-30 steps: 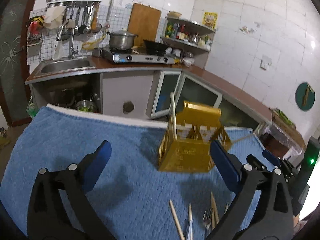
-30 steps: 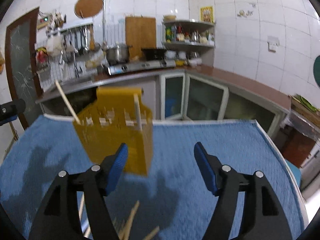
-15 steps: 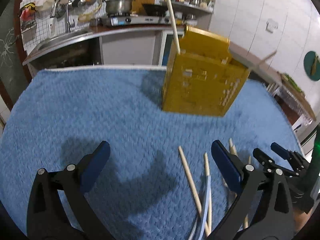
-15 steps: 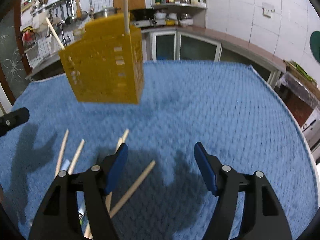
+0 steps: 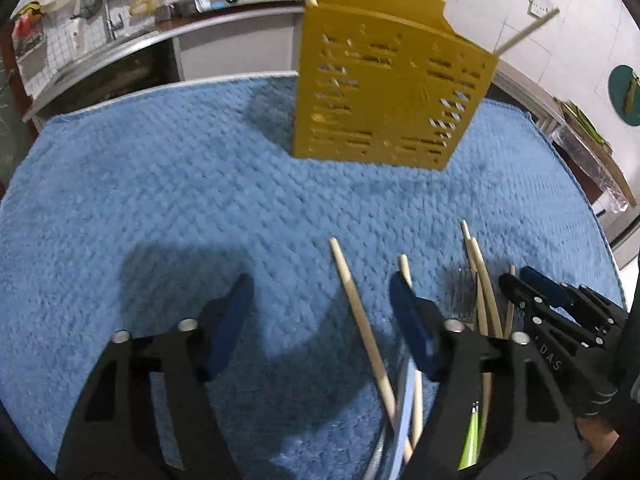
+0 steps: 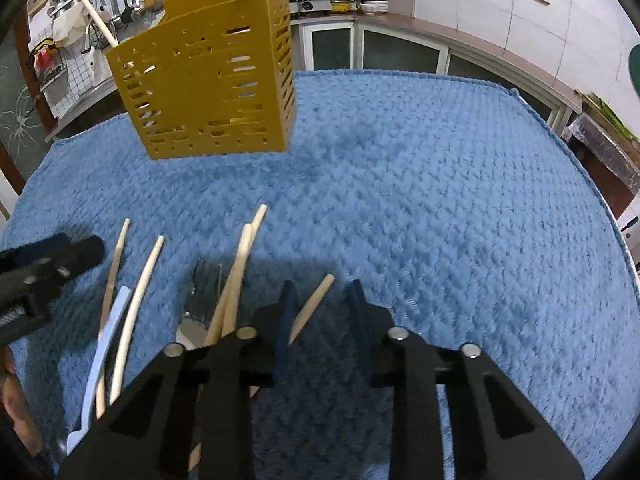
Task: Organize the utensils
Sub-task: 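Reach back to the utensils and close each tool on another chopstick, then carry the held chopsticks with both tools and lower them into the caddy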
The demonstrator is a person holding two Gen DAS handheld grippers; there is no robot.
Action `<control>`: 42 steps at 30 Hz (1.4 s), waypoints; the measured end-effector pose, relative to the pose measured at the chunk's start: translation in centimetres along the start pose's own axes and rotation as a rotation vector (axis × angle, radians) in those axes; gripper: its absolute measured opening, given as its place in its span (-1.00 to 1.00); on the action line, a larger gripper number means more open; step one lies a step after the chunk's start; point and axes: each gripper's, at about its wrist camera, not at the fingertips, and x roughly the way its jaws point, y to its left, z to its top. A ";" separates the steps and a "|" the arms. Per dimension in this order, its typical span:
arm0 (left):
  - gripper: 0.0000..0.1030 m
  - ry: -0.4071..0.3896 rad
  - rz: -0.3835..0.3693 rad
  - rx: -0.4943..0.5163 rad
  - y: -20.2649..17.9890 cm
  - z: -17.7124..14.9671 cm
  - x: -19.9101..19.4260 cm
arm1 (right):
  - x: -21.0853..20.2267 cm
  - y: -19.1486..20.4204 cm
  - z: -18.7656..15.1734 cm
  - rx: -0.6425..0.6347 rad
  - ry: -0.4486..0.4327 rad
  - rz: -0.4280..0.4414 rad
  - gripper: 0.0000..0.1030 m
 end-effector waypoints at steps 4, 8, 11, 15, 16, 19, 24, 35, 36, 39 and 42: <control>-0.26 0.039 -0.015 0.004 -0.6 0.1 1.2 | 0.2 0.3 0.3 -0.008 0.009 0.011 -0.67; -0.55 0.077 -0.030 -0.003 -0.8 0.5 2.4 | 0.5 0.1 1.0 -0.007 0.012 0.036 -0.70; -0.57 0.082 -0.033 -0.012 -0.8 0.9 2.8 | 1.0 -0.1 1.8 -0.004 0.028 0.065 -0.73; -0.61 0.102 -0.038 -0.018 -1.1 1.8 3.7 | 1.9 0.3 3.3 -0.019 0.055 0.076 -0.78; -0.64 0.103 -0.036 -0.014 -1.1 2.0 3.7 | 2.1 0.4 3.4 -0.023 0.060 0.075 -0.78; -0.74 0.116 -0.030 -0.005 -1.5 2.6 4.3 | 2.6 0.7 4.1 -0.040 0.079 0.068 -0.79; -0.86 0.120 -0.018 0.012 -1.7 3.0 4.8 | 3.2 1.1 5.1 -0.034 0.106 0.054 -0.83; -0.90 0.119 -0.048 -0.025 -0.7 3.6 4.9 | 2.6 0.0 5.6 0.020 0.076 0.070 -0.87; -0.90 0.111 -0.050 -0.034 -0.4 3.6 4.7 | 2.3 -0.3 5.7 0.031 0.067 0.079 -0.88; -0.90 0.074 -0.060 -0.050 0.1 3.8 3.4 | 1.5 -0.7 5.8 0.045 0.038 0.095 -0.88; -0.91 0.020 -0.060 -0.042 0.2 4.0 1.7 | -0.1 -0.9 6.2 0.051 -0.017 0.098 -0.89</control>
